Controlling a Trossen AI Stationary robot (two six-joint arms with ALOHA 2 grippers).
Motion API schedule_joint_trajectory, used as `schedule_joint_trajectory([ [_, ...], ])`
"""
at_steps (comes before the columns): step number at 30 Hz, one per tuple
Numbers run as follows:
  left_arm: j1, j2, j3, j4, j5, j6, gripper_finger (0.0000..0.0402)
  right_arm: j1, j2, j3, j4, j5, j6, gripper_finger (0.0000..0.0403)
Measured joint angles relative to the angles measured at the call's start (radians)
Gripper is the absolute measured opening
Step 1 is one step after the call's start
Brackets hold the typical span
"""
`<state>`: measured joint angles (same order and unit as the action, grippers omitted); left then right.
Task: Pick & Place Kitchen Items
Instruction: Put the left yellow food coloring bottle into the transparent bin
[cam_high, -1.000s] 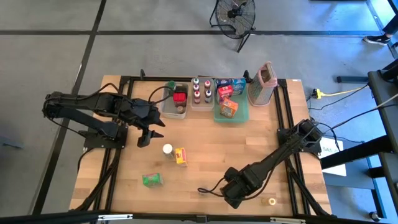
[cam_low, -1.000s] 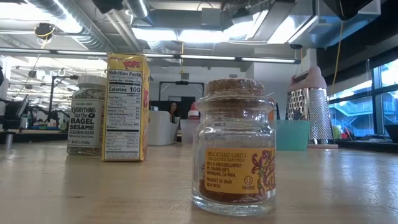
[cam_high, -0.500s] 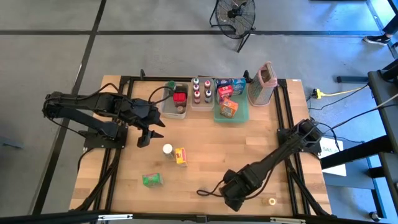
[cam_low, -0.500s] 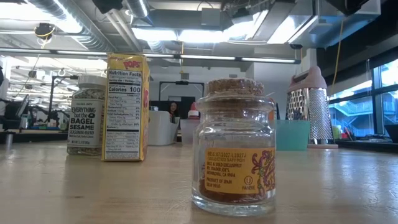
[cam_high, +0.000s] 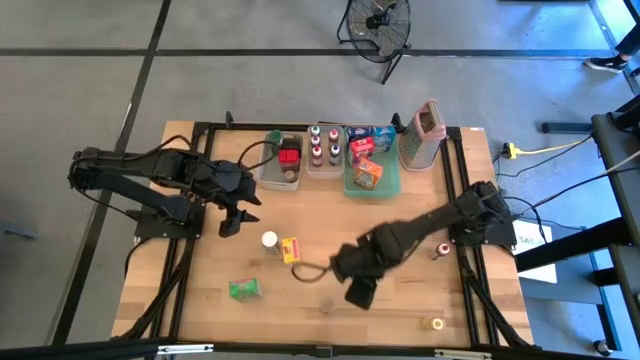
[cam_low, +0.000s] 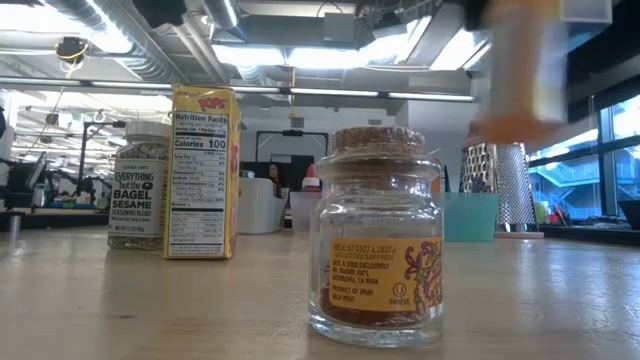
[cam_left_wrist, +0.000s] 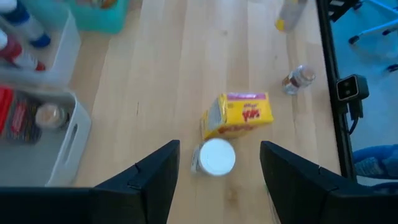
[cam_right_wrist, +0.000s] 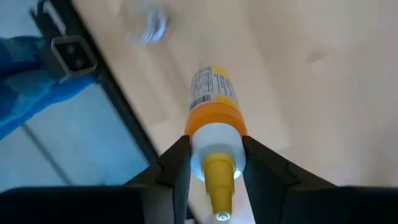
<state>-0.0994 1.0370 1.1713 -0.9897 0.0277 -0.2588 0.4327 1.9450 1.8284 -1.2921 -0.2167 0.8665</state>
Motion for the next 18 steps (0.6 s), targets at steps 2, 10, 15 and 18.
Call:
schedule_joint_trajectory([
  [2,0.000,0.000,0.000,-0.017,0.000,-0.025,0.0219,-0.039,0.000,0.062,-0.057,0.045,-0.073,0.0118],
  [10,0.000,0.000,0.000,-0.026,0.000,-0.069,0.0217,-0.216,0.000,0.251,-0.175,0.139,-0.357,0.0118],
  [15,0.000,0.000,0.000,-0.026,-0.010,-0.072,0.0219,-0.332,0.000,0.269,-0.168,0.207,-0.501,0.0118],
  [18,0.000,0.000,0.000,-0.025,-0.012,-0.072,0.0217,-0.397,0.000,0.269,-0.163,0.217,-0.573,0.0118],
])
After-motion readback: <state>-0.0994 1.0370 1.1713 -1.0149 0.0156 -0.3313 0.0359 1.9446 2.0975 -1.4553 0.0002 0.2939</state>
